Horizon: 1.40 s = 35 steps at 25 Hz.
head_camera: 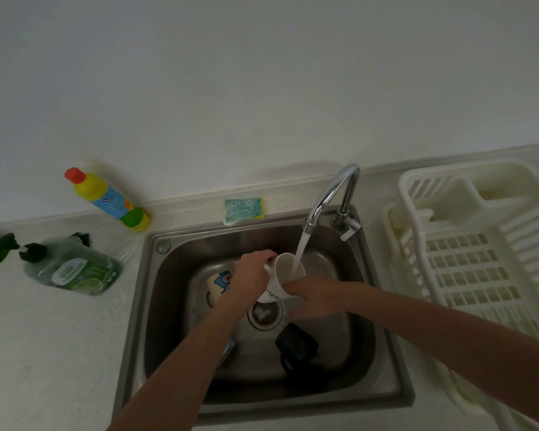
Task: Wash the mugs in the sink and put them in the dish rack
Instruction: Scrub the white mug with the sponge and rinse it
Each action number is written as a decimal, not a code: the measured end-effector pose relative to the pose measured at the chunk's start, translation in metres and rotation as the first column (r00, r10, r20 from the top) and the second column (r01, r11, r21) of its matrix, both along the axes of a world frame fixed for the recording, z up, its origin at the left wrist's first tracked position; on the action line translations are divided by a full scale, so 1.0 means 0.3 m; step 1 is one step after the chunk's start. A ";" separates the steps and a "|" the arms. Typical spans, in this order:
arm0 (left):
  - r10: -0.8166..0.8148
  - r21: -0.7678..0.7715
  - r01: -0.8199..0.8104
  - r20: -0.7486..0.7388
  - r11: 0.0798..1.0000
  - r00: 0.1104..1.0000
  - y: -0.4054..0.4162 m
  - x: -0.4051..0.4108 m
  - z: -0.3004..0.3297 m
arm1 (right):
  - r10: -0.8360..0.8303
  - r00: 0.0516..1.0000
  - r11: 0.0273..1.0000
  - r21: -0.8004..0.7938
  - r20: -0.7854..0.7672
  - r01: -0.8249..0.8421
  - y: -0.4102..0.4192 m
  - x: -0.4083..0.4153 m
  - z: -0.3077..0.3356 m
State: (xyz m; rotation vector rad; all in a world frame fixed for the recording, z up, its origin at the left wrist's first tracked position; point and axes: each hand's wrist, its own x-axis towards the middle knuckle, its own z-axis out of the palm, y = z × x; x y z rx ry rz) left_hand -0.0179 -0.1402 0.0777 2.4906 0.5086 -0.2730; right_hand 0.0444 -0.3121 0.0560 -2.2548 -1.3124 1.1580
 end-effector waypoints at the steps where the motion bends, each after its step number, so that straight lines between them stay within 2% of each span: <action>1: -0.006 -0.004 0.006 -0.012 1.000 1.000 -0.005 0.000 -0.006 | -0.022 1.000 0.999 0.033 -0.006 0.022 0.009 -0.005 0.015; 4: 0.018 -0.016 -0.018 -0.018 1.000 1.000 -0.017 -0.005 -0.007 | -0.124 0.990 0.990 0.072 0.063 0.119 0.002 0.056 0.012; 5: 0.024 -0.011 -0.024 -0.008 1.000 1.000 -0.018 -0.006 -0.009 | -0.084 0.993 0.996 0.026 0.085 0.082 -0.008 0.056 0.017; 7: 0.018 0.002 -0.018 -0.010 1.000 1.000 -0.018 -0.003 -0.011 | -0.009 1.000 0.998 -0.056 0.024 0.011 -0.021 0.018 0.003; 9: -0.007 0.007 0.007 -0.032 1.000 0.999 -0.024 -0.007 -0.009 | -0.033 0.999 0.999 0.022 -0.021 0.033 -0.009 -0.013 0.023; 11: -0.010 0.018 0.011 -0.022 1.000 1.000 -0.021 -0.014 -0.003 | -0.118 0.991 0.990 0.087 0.058 0.113 0.006 0.027 0.021; 13: 0.018 0.012 -0.018 0.004 1.000 1.000 -0.013 -0.014 0.005 | -0.065 0.993 0.998 0.024 0.098 0.063 -0.010 0.045 0.014; 15: 0.026 0.018 -0.026 0.001 1.000 1.000 -0.011 -0.014 0.005 | 0.022 0.999 0.998 -0.055 0.025 -0.021 -0.020 0.002 0.003; 17: 0.018 0.022 -0.018 -0.016 1.000 1.000 -0.014 -0.021 0.002 | -0.002 1.000 0.998 0.059 0.018 0.001 -0.005 -0.025 0.014; 19: 0.044 0.005 -0.044 -0.004 0.999 0.999 -0.019 -0.029 0.005 | -0.089 0.991 0.990 0.119 0.101 0.077 0.004 0.004 0.013; 21: 0.072 0.016 -0.073 0.019 0.997 0.997 -0.024 -0.027 0.009 | -0.049 0.992 0.998 0.056 0.119 0.043 -0.011 0.012 0.015; 23: 0.049 0.049 -0.050 0.017 0.998 0.999 -0.033 -0.029 0.018 | 0.001 0.999 1.000 -0.007 0.044 -0.001 -0.027 -0.029 0.019; 25: 0.030 0.030 -0.031 0.033 0.999 0.999 -0.036 -0.039 0.019 | -0.035 0.999 0.994 0.105 0.003 0.034 -0.014 -0.041 0.031; 26: 0.041 0.009 -0.041 0.047 0.999 0.998 -0.034 -0.043 0.019 | -0.076 0.996 0.988 0.137 0.042 0.070 -0.008 -0.027 0.037; 28: 0.086 -0.009 -0.086 0.068 0.996 0.994 -0.031 -0.043 0.024 | -0.075 0.992 0.991 0.117 0.103 0.062 -0.013 0.008 0.036; 31: 0.075 0.026 -0.076 0.047 0.997 0.996 -0.037 -0.038 0.032 | -0.002 1.000 0.999 0.037 0.025 0.001 -0.035 -0.024 0.034; 33: 0.053 0.034 -0.055 0.033 0.998 0.998 -0.042 -0.043 0.033 | -0.057 0.998 0.988 0.142 0.010 0.055 -0.029 -0.022 0.029; 35: 0.072 0.030 -0.073 0.035 0.997 0.997 -0.044 -0.051 0.035 | -0.104 0.993 0.983 0.156 0.047 0.096 -0.024 0.003 0.018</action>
